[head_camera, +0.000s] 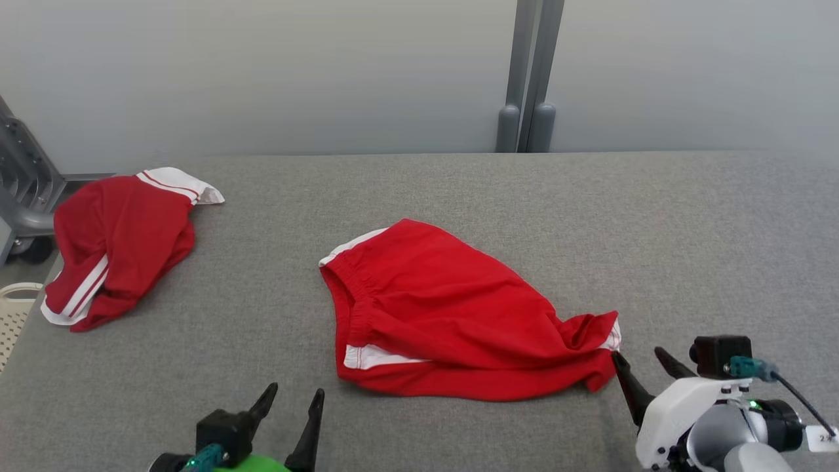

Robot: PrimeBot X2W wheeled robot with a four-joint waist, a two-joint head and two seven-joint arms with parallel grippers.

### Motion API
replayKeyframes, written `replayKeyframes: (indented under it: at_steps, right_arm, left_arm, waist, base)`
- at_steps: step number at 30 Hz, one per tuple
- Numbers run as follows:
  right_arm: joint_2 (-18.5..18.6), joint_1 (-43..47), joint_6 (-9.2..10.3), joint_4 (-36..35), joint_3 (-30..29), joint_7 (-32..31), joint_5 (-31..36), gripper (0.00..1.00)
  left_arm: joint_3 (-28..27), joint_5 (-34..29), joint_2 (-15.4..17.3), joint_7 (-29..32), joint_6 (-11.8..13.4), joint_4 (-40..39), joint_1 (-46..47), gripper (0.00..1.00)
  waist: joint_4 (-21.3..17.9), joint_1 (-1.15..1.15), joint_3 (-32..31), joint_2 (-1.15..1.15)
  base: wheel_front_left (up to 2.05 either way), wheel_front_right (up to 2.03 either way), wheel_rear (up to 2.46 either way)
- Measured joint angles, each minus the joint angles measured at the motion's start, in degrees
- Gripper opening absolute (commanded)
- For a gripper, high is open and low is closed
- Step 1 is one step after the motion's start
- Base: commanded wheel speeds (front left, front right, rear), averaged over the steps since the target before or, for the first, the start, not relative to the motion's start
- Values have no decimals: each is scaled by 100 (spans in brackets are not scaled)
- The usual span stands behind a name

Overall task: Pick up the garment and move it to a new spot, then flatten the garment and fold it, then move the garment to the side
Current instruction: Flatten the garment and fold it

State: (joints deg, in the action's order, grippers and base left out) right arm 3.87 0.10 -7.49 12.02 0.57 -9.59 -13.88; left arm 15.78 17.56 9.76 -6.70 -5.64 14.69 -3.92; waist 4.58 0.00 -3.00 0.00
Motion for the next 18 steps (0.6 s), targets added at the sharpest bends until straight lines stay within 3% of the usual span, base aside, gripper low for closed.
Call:
replayKeyframes:
  at_steps: [3, 6, 18]
  right_arm:
    - [376, -323, 0, 79, 125, -477, -2, 100]
    - [526, -467, 0, 174, 185, -672, -14, 100]
    - [907, -1101, 0, 690, 731, -716, -108, 100]
  left_arm:
    - [315, 51, 7, 398, -93, 46, 385, 100]
    - [554, 111, 10, 664, -141, 85, 620, 100]
    - [1144, 382, 138, 1206, -167, 387, 1425, 100]
  waist:
    - [-11, 0, 96, 0]
    - [-13, 0, 167, 0]
    - [-52, 0, 555, 0]
  base:
    - [0, 0, 0]
    - [0, 0, 0]
    - [0, 0, 0]
